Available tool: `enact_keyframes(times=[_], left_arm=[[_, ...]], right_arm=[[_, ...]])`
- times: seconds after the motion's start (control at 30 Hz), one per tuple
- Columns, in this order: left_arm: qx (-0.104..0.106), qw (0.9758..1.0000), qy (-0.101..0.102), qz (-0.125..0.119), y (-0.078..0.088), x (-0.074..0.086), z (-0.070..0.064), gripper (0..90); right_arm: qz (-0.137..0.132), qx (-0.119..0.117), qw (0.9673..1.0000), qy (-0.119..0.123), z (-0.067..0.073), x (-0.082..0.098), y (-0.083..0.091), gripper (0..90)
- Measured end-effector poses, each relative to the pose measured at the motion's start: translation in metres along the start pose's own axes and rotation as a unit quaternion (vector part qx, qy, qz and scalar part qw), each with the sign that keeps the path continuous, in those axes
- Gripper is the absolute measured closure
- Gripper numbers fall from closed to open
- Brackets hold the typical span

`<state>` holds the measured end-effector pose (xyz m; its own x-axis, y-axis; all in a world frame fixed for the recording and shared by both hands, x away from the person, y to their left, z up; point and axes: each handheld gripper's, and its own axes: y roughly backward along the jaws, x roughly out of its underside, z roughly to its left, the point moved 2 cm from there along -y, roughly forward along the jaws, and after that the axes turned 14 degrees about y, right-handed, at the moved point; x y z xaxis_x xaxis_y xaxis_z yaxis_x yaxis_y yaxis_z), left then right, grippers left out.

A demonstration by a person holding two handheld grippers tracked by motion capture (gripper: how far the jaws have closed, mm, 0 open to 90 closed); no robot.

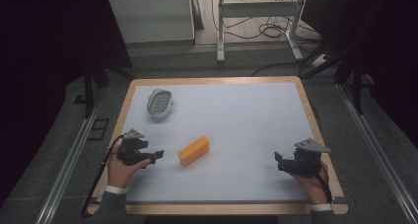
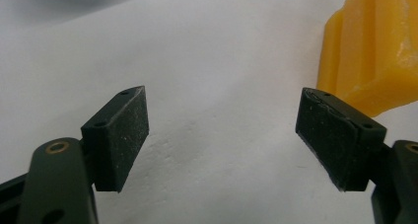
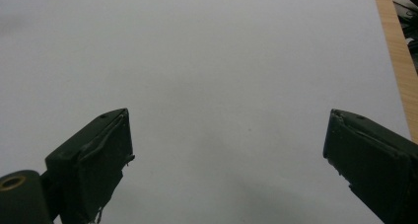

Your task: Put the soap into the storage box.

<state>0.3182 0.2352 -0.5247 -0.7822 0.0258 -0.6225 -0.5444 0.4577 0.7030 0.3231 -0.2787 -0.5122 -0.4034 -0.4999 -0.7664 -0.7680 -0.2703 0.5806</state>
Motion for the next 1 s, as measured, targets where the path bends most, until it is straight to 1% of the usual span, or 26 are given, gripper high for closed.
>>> enact_keyframes(times=[0.07,0.17,0.23,0.37,0.5,0.6,0.87,0.93,1.0], left_arm=[[0.002,1.0000,0.000,-0.001,0.000,0.000,0.001,21.0],[0.001,1.0000,0.001,-0.002,0.001,0.000,0.002,21.1],[0.001,1.0000,0.001,-0.001,0.000,0.000,0.002,21.0],[0.002,1.0000,-0.003,0.001,0.001,0.000,0.000,21.1],[0.004,1.0000,-0.004,-0.004,0.005,0.000,-0.002,21.1],[0.010,0.9999,-0.007,-0.010,0.010,-0.002,-0.006,21.3],[0.003,0.9999,-0.004,-0.010,0.012,-0.002,-0.005,21.4],[0.000,0.9999,-0.005,-0.010,0.013,-0.003,-0.007,21.4],[0.003,0.9999,-0.009,-0.013,0.017,-0.006,-0.010,21.5]], right_arm=[[0.000,0.000,1.0000,-0.001,-0.002,0.001,0.000,5.4],[0.005,-0.005,1.0000,-0.003,-0.004,0.003,0.002,8.3],[0.008,0.000,1.0000,0.001,-0.005,0.005,0.002,8.3],[0.006,0.004,1.0000,-0.003,-0.007,0.004,0.005,8.3],[0.012,0.011,0.9998,-0.010,-0.008,0.004,0.007,8.3],[0.014,0.011,0.9998,-0.009,-0.008,0.006,0.006,8.3],[0.020,0.013,0.9997,-0.010,-0.009,0.008,0.005,8.3],[0.023,0.013,0.9996,-0.009,-0.009,0.009,0.004,8.3],[0.024,0.013,0.9996,-0.010,-0.009,0.009,0.003,8.3]])
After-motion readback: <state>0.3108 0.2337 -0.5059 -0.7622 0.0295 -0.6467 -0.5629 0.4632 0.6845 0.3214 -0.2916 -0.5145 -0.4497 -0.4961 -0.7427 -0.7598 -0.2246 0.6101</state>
